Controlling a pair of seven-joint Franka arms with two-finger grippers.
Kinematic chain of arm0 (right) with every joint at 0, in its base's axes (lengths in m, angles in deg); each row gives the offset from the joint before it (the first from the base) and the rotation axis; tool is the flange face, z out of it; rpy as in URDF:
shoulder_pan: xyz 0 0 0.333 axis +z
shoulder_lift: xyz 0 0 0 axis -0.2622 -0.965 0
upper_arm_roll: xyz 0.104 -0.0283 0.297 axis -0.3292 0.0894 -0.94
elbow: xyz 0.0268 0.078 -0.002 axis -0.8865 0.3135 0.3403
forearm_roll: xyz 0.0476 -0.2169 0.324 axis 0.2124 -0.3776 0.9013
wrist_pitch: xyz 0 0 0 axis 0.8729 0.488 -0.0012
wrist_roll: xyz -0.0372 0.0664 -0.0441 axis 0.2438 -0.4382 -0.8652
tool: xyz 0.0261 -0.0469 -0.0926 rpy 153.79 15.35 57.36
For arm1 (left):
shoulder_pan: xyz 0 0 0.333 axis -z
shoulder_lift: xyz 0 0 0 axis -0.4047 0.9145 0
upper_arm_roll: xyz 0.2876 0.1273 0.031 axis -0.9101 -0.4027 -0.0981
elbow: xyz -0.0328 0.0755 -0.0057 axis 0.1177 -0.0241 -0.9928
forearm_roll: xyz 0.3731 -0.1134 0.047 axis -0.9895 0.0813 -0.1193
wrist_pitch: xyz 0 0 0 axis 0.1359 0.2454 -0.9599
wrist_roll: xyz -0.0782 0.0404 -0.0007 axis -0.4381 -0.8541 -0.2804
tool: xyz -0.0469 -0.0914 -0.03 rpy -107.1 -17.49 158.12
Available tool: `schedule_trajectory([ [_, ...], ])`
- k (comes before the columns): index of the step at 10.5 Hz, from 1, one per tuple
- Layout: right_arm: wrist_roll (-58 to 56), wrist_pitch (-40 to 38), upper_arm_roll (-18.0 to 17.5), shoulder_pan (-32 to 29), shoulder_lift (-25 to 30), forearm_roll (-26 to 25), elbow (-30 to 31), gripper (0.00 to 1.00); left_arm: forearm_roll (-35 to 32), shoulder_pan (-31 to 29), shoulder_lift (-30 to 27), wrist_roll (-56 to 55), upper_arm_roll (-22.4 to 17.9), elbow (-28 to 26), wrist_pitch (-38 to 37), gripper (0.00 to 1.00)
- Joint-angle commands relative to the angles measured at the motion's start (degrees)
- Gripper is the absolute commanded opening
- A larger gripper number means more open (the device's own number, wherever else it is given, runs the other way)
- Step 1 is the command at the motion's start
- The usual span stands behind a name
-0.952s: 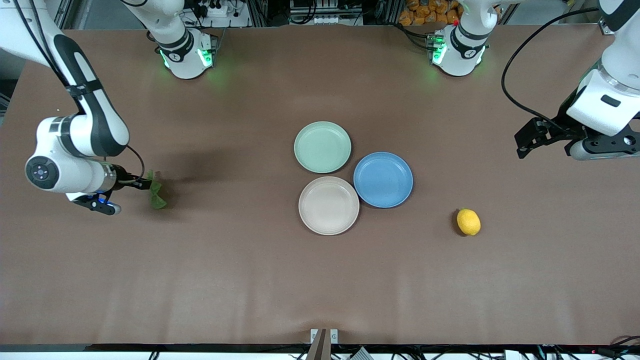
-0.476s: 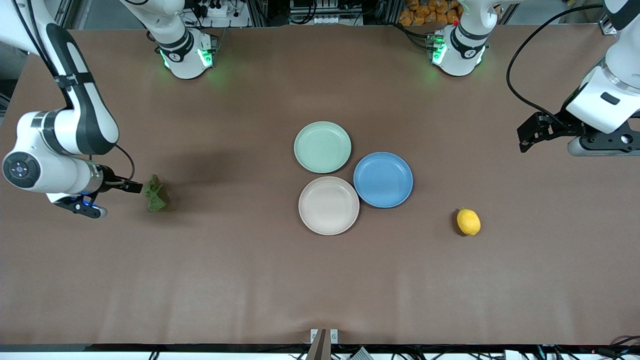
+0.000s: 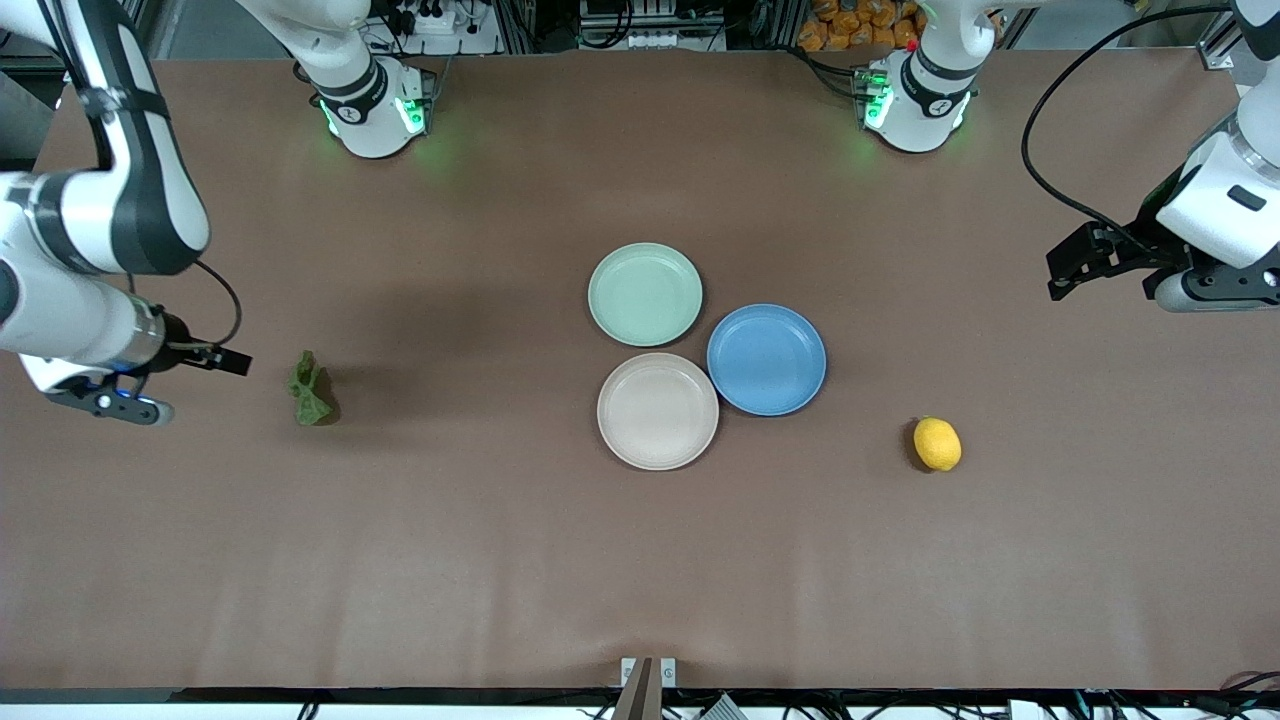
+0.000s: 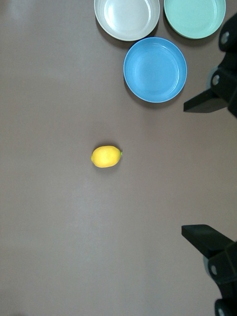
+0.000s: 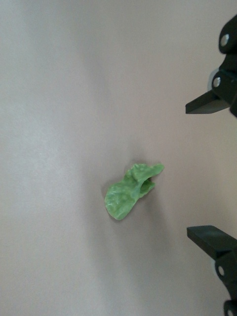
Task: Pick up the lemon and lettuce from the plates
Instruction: 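Release the lettuce and withdraw the right gripper toward its base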
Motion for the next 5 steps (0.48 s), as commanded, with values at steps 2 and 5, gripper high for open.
schedule_trajectory([
  [2, -8.6, -5.7, 6.4, 5.8, 5.1, 0.3, -3.1, 1.00, 1.6, 0.3, -0.8, 1.6, -1.0, -0.8, -0.8, 1.00],
  [5, -12.2, -12.7, 8.7, 8.0, 6.9, 0.4, -7.9, 1.00, 1.7, 0.1, -0.7, 1.6, -1.0, -0.6, -0.8, 1.00],
])
